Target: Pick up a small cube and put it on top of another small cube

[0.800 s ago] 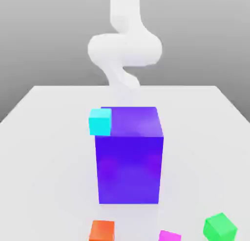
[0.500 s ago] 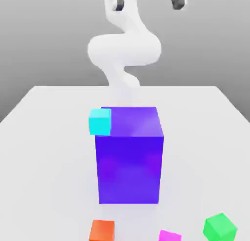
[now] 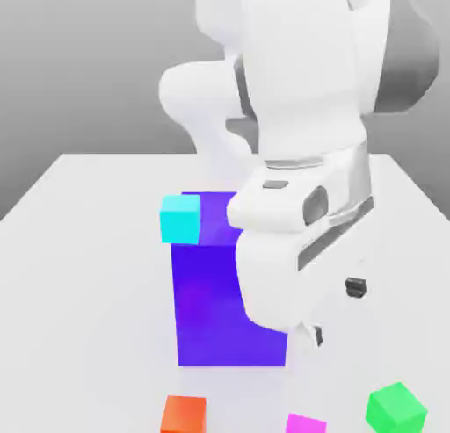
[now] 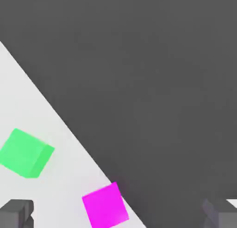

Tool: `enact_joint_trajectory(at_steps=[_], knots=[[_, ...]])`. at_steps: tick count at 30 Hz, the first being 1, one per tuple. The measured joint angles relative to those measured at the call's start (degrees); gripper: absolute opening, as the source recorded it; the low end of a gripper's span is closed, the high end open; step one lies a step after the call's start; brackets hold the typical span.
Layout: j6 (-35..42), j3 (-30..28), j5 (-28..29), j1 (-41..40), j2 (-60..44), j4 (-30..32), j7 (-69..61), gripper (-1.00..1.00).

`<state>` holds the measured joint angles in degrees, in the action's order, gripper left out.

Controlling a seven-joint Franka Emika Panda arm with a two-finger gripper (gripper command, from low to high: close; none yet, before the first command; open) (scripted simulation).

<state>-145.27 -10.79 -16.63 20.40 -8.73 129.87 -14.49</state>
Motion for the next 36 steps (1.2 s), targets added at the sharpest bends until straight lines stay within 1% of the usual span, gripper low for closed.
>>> enact_joint_trajectory(at_steps=[3,7,9,11,12,18,20,23,30,34,35,36], knots=[[-2.2,0.6,2.2,0.1,-5.3,0.0,-4.0,0.0],[-5.3,0.3,7.0,1.1,-11.7,0.1,-7.8,0.0],[-8.1,0.9,7.1,0.7,-15.7,-0.6,-9.0,0.0],[-11.3,2.1,6.1,-0.1,-20.0,-1.5,-10.1,0.0],[-12.5,2.6,5.7,-0.6,-21.5,-1.8,-10.5,-1.0],[-12.9,2.8,5.5,-0.8,-22.3,-2.0,-10.7,-1.0],[-11.3,2.1,6.2,-0.2,-20.1,-1.5,-10.1,-1.0],[-6.8,0.7,8.2,0.9,-14.2,-0.1,-8.8,-1.0],[-0.7,6.5,14.4,7.1,-6.6,1.0,-16.6,-1.0],[-6.1,7.7,14.3,7.6,-12.2,0.7,-18.3,-1.0],[-7.3,7.9,14.2,7.5,-13.5,0.6,-18.4,1.0],[-7.3,7.9,14.2,7.5,-13.5,0.6,-18.4,1.0]])
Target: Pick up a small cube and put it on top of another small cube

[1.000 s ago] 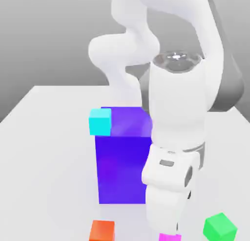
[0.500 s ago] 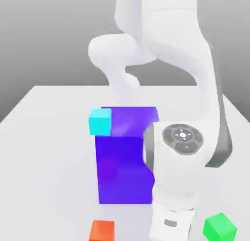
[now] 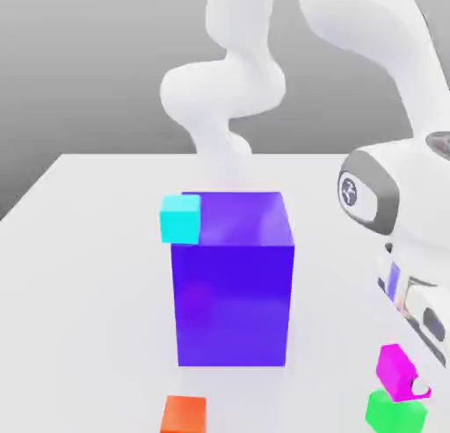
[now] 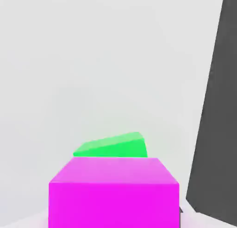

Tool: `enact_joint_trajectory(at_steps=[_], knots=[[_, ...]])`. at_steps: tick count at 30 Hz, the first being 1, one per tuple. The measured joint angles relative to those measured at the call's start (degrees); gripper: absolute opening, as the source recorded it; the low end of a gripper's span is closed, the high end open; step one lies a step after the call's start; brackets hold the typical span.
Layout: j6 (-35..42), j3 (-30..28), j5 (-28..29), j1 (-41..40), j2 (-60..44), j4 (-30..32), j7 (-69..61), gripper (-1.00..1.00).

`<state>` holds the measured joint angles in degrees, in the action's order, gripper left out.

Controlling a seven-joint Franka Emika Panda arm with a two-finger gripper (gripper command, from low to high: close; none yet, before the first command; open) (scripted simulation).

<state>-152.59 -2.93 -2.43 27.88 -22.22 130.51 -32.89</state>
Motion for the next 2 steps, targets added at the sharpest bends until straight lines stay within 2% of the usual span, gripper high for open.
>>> enact_joint_trajectory(at_steps=[2], knots=[[0.0,0.0,0.0,0.0,0.0,0.0,0.0,1.0]])
